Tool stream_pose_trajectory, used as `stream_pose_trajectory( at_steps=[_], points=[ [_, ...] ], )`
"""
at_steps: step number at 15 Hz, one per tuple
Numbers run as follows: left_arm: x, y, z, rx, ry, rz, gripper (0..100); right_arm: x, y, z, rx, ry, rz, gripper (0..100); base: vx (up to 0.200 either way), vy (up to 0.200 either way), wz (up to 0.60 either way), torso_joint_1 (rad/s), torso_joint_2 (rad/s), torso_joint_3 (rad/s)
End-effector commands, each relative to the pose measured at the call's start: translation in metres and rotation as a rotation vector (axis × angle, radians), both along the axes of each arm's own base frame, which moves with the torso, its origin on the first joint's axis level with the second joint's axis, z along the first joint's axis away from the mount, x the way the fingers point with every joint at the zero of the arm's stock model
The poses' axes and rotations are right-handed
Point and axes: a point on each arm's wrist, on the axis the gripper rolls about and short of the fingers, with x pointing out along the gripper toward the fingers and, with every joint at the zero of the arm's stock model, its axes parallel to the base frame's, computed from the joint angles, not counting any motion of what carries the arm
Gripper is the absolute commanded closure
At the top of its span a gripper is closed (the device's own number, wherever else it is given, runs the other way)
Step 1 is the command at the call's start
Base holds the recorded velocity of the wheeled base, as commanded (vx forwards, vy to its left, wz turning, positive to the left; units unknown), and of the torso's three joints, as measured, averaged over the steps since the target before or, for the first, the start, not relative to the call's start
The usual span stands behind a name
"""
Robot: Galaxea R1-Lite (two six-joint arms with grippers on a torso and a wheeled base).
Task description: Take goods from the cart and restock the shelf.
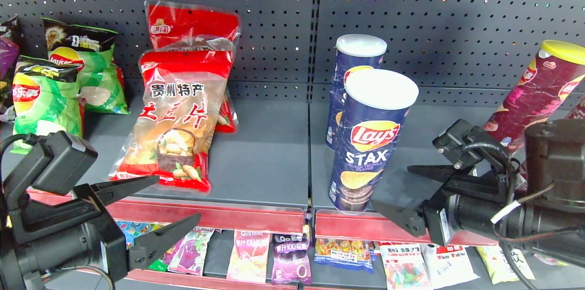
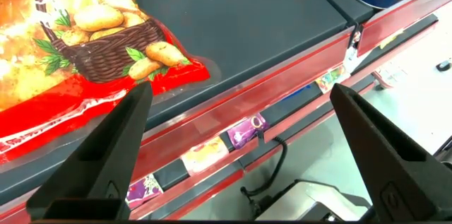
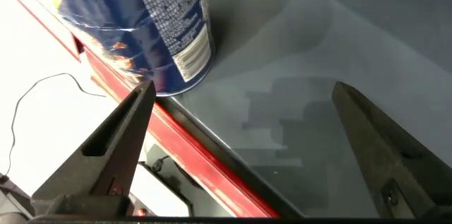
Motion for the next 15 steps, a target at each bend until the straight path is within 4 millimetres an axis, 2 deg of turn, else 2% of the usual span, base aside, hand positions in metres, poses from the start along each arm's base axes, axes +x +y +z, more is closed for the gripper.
stream_pose_trajectory(
  at_steps=[1, 15],
  points=[
    [0.0005, -0.0002, -0.0002, 0.001, 0.002, 0.000, 0, -0.0003, 0.0012, 0.0005, 0.000, -0.002, 0.005, 0, 0.000, 0.000, 0.00, 0.000, 0.00, 0.000],
    [-0.0002, 0.0004, -0.0016, 0.002, 0.006, 0.002, 0, 0.0015, 0.0030, 0.0005, -0.001, -0.001, 0.006, 0, 0.000, 0.000, 0.00, 0.000, 0.00, 0.000]
  ],
)
